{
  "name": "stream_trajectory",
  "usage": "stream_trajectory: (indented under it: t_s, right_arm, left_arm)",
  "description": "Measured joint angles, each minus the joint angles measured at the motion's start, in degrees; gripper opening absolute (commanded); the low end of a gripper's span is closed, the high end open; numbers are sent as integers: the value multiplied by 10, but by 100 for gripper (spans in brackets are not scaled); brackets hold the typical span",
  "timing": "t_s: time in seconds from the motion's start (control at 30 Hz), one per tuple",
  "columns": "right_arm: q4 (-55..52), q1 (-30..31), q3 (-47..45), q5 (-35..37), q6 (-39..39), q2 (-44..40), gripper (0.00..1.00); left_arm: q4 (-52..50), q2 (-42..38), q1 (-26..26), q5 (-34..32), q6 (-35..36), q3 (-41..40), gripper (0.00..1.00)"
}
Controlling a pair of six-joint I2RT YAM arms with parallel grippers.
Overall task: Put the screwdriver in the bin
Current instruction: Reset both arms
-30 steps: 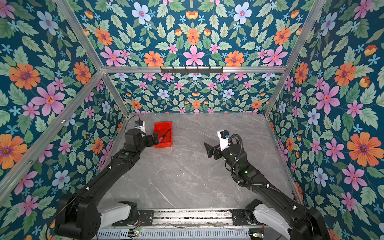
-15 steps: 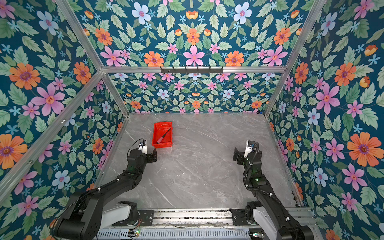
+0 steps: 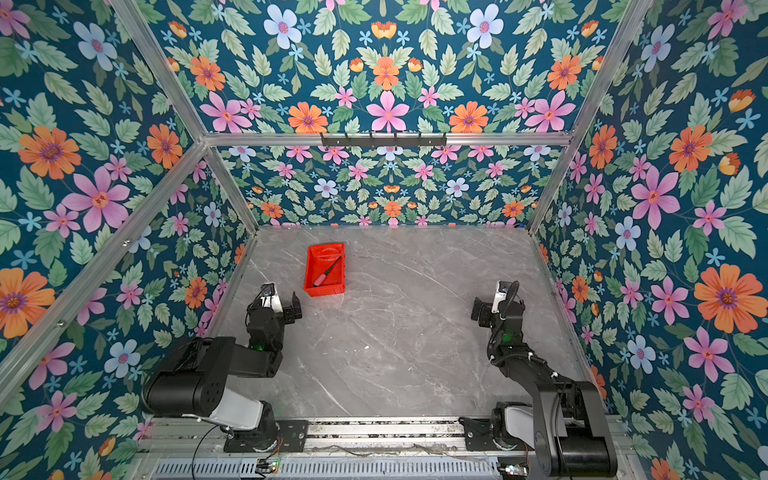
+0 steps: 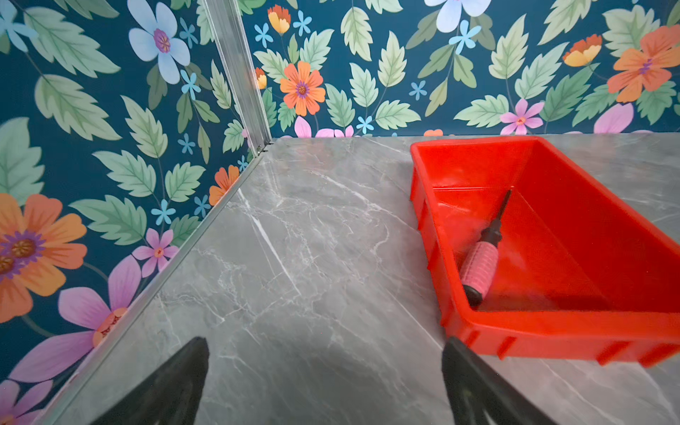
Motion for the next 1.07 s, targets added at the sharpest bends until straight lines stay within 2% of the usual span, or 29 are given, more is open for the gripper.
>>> stream_trajectory:
  t_s: [0.07, 0.3, 1.07]
  right_arm:
    - [13, -6, 10, -13, 0, 18, 99]
    - [84, -11, 15, -43, 2, 118, 99]
    - [113, -11, 16, -49, 2, 120, 99]
  left_arm:
    - [22, 26, 5, 16, -1, -1, 100]
    - [8, 28, 21, 25, -18, 43, 100]
    - [-10, 28, 21, 27, -29, 44, 100]
